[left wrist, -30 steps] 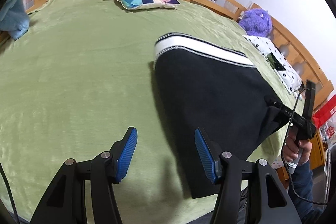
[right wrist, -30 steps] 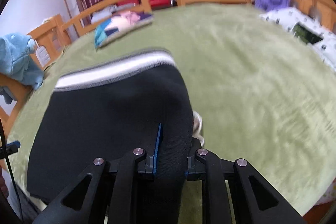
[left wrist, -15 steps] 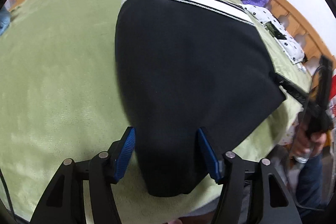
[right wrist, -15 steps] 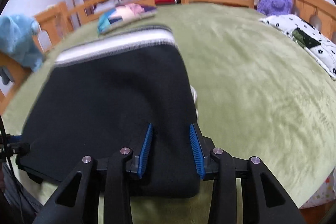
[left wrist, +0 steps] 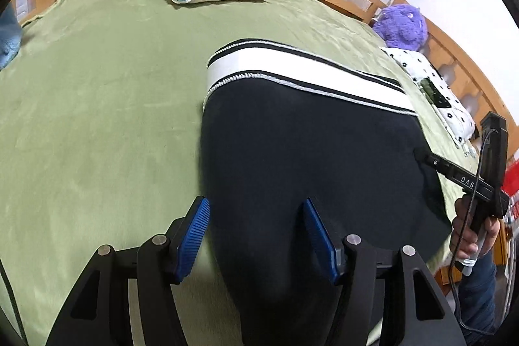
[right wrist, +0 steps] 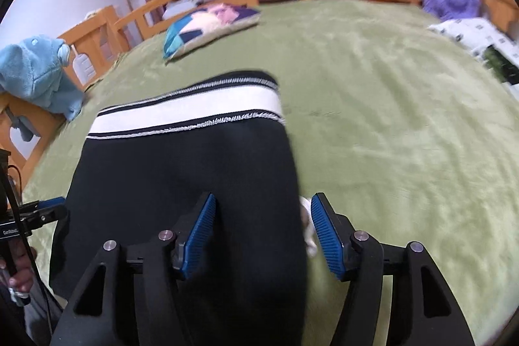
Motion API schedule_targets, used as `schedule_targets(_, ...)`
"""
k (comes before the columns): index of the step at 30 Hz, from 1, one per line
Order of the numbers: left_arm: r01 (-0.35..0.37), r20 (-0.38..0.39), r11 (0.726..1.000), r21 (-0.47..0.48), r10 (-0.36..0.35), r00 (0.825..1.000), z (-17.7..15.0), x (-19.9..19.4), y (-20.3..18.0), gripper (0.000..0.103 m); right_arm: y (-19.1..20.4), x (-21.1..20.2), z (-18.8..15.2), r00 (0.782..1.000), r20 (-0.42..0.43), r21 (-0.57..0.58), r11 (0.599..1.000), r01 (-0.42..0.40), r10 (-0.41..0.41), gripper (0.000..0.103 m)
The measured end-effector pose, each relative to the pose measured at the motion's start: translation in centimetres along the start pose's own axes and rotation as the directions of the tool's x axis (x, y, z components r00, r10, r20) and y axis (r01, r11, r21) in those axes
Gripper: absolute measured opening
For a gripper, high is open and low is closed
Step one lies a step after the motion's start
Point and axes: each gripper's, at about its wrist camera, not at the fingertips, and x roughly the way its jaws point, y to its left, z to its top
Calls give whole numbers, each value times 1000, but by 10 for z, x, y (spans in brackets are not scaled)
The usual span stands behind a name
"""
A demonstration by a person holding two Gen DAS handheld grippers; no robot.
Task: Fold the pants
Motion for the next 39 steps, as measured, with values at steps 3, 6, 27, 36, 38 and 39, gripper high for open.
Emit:
schedule_targets(3, 12, -18, 1000, -18, -12, 1000, 6, 17, 5, 58, -5, 28, 9, 995, -47, 26, 996, -87, 88, 66)
schedule_targets(6, 25, -24, 999, -27, -25, 999, 6, 30, 14, 63, -12, 50, 10, 977, -104, 76, 981, -178, 185, 69)
schedule_targets(27, 258, 57, 958, -123, -253, 966, 24, -42, 99, 12, 78, -7, 16, 988, -19, 143, 979, -146, 150, 22)
schedule_targets(36, 60, 101, 985, -162, -43, 994, 9, -111, 197, 12, 201, 29, -11, 929, -49, 97, 927, -362, 368, 21)
schedule_targets(38, 75, 84, 981, -179, -61, 995, 6, -101, 203, 15, 217, 38, -13, 924, -54, 84, 924, -372, 377, 22)
schedule_targets(39, 63, 78, 982, -180, -50, 996, 4, -96, 201, 21, 221, 40, -14, 932, -48, 71, 932, -355, 359, 23)
